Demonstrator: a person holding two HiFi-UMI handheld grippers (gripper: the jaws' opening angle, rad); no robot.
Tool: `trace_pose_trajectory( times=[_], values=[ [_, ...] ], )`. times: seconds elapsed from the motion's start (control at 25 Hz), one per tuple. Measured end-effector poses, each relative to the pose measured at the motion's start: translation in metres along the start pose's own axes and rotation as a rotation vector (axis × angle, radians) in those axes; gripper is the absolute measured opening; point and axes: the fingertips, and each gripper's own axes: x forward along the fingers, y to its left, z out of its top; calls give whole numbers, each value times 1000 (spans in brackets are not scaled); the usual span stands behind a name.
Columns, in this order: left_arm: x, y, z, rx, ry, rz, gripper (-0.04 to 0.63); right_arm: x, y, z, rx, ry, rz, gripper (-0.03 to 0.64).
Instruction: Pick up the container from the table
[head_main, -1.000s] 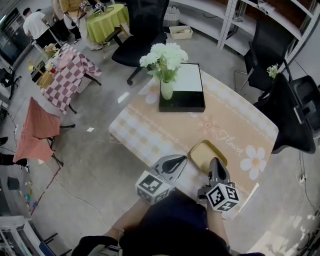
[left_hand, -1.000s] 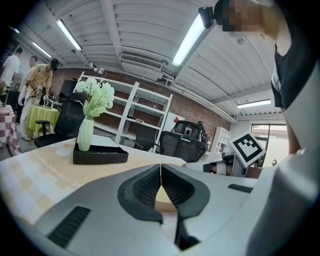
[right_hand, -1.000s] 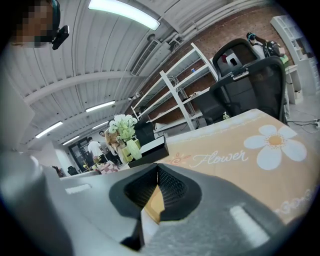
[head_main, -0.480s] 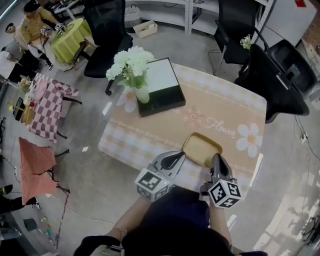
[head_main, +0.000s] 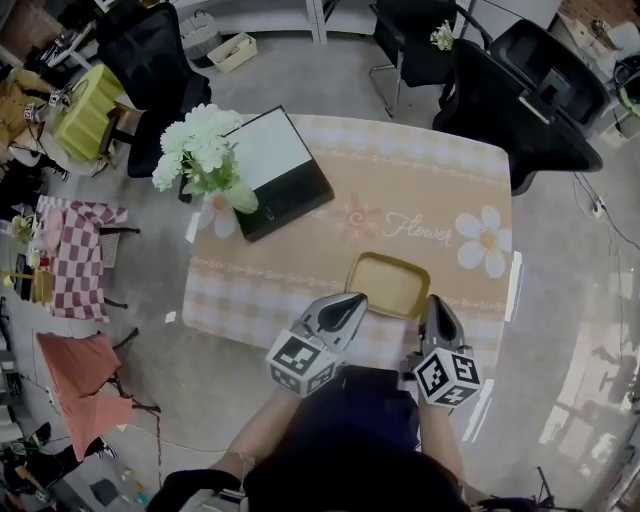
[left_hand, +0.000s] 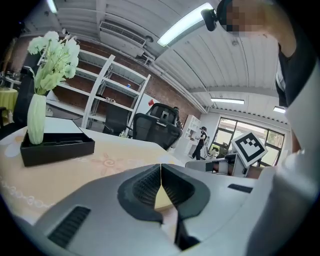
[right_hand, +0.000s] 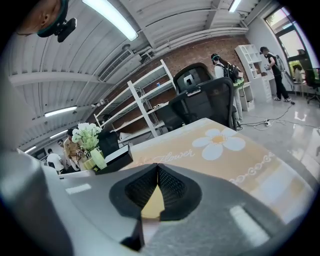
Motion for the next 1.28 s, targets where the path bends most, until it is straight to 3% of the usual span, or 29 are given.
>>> trace_pose_trajectory(
  times=[0.36,0.68,1.28],
  values=[
    [18,7,-6,-13,42,-29,12,3,-19,-11,6,41,-59,11],
    [30,10,-7,-30,65,-53,12,22,-24,-26,17,126,-71,117],
    [36,19,-16,-88,96,-65,12,41,-36,-54,24,257,-132,100]
  ],
)
